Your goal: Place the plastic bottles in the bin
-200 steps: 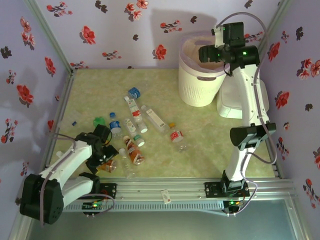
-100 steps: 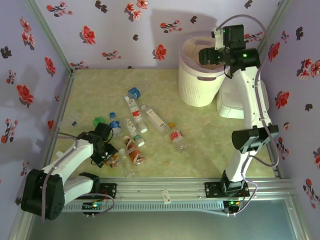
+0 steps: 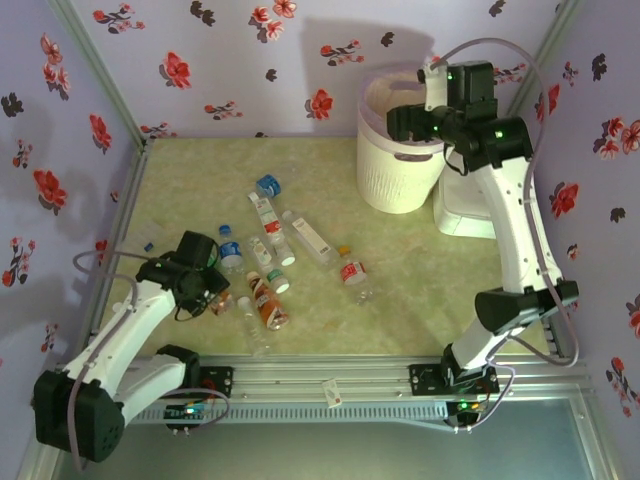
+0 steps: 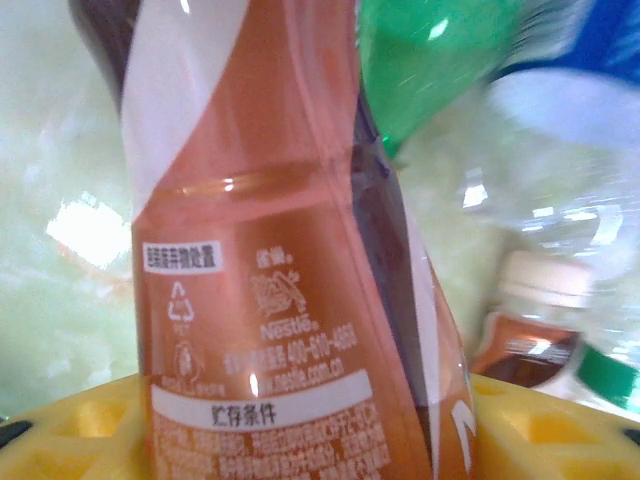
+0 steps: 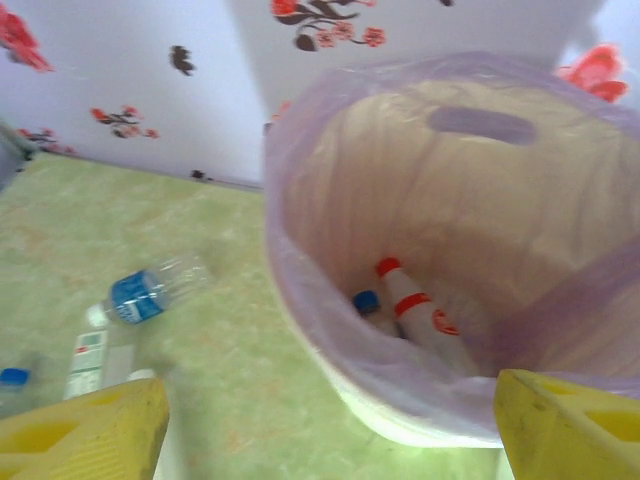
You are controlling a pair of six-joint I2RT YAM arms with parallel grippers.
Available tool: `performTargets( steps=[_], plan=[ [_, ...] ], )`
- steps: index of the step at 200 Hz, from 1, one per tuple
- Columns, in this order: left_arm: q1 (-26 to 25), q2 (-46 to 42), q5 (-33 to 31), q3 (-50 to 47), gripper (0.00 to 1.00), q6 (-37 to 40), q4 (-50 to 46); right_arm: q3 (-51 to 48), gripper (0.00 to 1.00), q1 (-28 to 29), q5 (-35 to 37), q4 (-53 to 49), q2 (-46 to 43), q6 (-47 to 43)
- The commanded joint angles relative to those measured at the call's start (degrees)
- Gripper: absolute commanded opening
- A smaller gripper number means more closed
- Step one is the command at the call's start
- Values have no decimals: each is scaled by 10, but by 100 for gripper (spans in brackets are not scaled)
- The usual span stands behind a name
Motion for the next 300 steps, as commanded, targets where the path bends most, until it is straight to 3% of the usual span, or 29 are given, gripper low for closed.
performTargets(
  steps=[1,33,62,93,117,142,169,195,241,300],
  plan=[
    [3,-13,-48,46,46,52,-1,-45,85,20,-30,37,-44,42],
    [3,3,-43,91,32,134,129,-129,84,73,-34,78,-86,72],
    [-15,62,77,113,18,223,316,-210,84,107,-74,132,-104,118],
    [-61,134,107,162,0,285,425,-279,83,117,-157,178,-106,152],
    [-77,181,216,193,0,341,478,-325,83,116,-234,226,-100,200],
    [-88,209,312,201,0,391,497,-355,82,116,-272,273,-87,242],
    [-105,218,355,209,0,472,485,-368,81,117,-291,320,-68,271],
    [-111,239,386,231,0,491,463,-361,81,120,-311,357,-44,291],
    [-122,252,398,250,0,505,451,-332,79,133,-316,363,5,291],
    [-133,267,403,265,0,509,436,-340,66,133,-360,430,29,332]
  ],
)
